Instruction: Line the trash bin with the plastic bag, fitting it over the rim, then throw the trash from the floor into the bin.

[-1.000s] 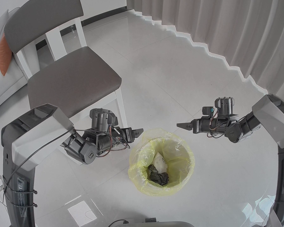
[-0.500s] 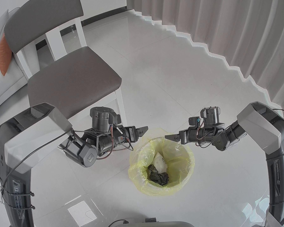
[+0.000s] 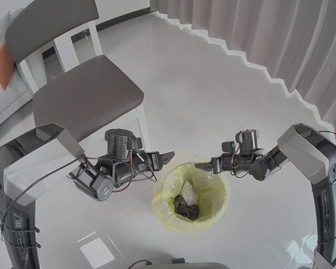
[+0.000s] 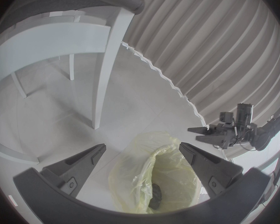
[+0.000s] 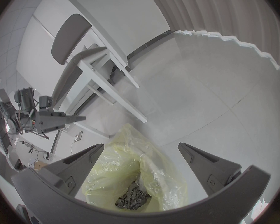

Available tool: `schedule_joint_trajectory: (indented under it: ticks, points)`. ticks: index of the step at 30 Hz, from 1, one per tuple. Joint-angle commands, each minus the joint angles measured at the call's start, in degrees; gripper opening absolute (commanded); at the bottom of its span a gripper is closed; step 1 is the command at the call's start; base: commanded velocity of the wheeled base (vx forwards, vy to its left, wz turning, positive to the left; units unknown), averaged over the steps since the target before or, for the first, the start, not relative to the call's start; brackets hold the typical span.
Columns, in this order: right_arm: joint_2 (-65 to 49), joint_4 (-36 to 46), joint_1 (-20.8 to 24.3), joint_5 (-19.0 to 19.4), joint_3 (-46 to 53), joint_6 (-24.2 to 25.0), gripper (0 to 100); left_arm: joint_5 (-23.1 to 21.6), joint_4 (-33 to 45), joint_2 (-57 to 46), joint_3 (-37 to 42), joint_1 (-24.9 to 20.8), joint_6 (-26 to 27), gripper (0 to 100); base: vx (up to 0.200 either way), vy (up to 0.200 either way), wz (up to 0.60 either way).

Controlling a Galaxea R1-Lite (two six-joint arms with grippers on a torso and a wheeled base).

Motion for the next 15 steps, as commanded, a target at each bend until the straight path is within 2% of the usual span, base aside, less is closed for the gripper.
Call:
schedule_joint_trajectory:
  ticks: [1,5,6,15]
  points:
    - [-0.1,-0.1,0.0,0.0,0.1,0.0,100,0.0,0.0,-0.1,0.1,0.2,0.0,100,0.0,0.0,0.0]
    - [-0.1,-0.1,0.0,0.0,0.0,-0.2,100,0.0,-0.6,0.1,0.3,0.3,0.0,100,0.0,0.0,0.0]
    - [-0.1,0.0,0.0,0.1,-0.1,-0.1,0,0.0,-0.9,0.2,0.5,0.4,0.0,100,0.0,0.0,0.0]
    - [-0.1,0.2,-0.2,0.0,0.1,-0.1,0,0.0,-1.2,0.4,0.8,0.5,0.0,100,0.0,0.0,0.0]
